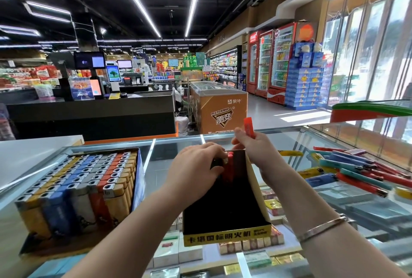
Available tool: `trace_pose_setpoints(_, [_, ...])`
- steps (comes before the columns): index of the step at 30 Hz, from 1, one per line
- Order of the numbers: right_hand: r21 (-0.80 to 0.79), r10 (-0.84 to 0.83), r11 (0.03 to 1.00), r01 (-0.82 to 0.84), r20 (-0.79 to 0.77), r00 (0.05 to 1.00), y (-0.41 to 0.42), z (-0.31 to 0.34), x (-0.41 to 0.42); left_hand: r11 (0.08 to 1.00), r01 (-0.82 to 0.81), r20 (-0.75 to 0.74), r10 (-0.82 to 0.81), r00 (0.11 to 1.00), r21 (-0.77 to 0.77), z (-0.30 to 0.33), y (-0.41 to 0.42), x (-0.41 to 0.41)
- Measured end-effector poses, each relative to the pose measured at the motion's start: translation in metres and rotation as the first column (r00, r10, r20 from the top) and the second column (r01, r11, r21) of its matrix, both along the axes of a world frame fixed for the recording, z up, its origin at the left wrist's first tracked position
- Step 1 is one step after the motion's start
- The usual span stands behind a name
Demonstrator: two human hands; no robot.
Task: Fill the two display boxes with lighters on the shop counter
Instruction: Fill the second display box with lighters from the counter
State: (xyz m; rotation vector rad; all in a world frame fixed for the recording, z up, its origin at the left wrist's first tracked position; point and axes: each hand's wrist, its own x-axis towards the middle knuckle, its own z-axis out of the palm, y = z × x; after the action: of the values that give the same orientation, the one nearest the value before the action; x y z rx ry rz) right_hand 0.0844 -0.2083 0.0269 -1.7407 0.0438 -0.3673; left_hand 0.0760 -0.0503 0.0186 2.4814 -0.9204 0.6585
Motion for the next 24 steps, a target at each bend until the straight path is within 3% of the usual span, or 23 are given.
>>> trace_pose_setpoints(5, [0.118, 0.073, 0.99, -0.073, 0.003, 0.997, -0.005, 0.005, -0.001, 0.999, 0.032, 0.034, -0.033, 0.999, 0.005, -0.006, 0.005, 0.0])
trace_pose_setpoints(9, [0.116, 0.158, 0.98, -0.16, 0.026, 0.987, -0.001, 0.003, -0.001, 0.994, 0.038, 0.095, -0.029, 0.995, -0.098, -0.004, 0.003, -0.003])
trace_pose_setpoints(16, [0.063, 0.323, 0.946, -0.319, -0.072, 0.944, 0.007, 0.005, -0.01, 0.981, 0.134, 0.395, -0.067, 0.916, -0.143, 0.0, -0.003, -0.013])
trace_pose_setpoints(19, [0.043, 0.298, 0.955, -0.295, -0.085, 0.951, 0.007, 0.005, -0.011, 0.969, 0.163, 0.416, -0.072, 0.907, -0.187, 0.001, -0.003, -0.014])
trace_pose_setpoints(24, [-0.09, 0.154, 0.983, -0.162, -0.092, 0.984, 0.005, 0.006, -0.006, 0.849, 0.228, 0.317, -0.077, 0.945, -0.476, 0.009, 0.004, -0.011])
